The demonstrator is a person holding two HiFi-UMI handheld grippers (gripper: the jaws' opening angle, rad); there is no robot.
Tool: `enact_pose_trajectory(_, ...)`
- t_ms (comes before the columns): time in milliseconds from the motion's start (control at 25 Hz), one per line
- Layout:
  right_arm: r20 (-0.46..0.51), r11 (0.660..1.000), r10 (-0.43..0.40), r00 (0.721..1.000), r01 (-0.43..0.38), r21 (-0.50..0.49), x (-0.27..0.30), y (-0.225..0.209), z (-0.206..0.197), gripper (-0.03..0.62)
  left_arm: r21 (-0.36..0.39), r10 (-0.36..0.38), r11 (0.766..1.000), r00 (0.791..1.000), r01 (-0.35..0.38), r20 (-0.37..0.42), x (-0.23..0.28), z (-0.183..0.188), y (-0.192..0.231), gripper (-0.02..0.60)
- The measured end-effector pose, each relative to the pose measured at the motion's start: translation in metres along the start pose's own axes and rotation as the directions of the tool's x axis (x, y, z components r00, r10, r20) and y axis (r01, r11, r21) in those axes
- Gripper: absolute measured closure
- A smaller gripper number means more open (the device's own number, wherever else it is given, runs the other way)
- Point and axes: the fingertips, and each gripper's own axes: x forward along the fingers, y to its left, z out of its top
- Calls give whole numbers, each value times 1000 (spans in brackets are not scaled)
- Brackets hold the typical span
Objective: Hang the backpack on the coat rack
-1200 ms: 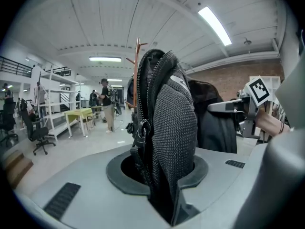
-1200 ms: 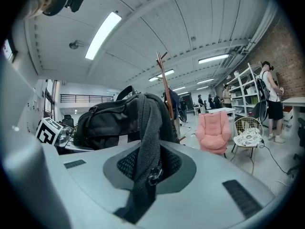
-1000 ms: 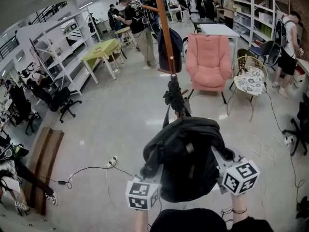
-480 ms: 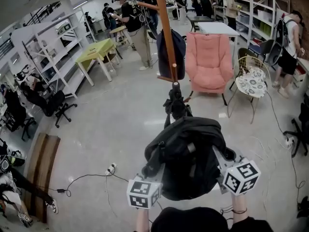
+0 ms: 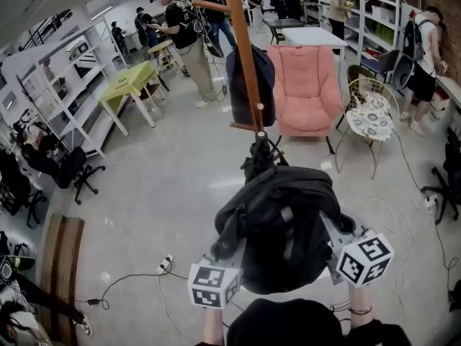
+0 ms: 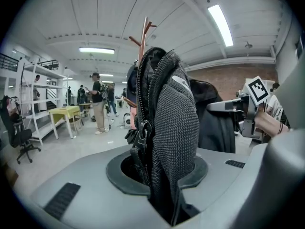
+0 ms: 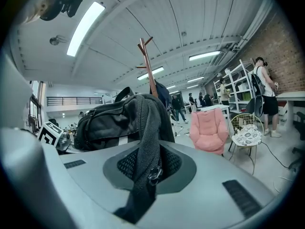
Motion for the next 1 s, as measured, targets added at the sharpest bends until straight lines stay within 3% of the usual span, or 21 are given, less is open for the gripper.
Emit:
enact_pose_trajectory(560,55,998,-67,996,67,0,50,-33,28,557,49,-50,998,998,48,35,64,39,36,469)
enact_pose_trajectory(1000,41,1000,-27,999,27,-5,98,-73,52,557,16,-17,1000,999,16,27,115,66,51,469)
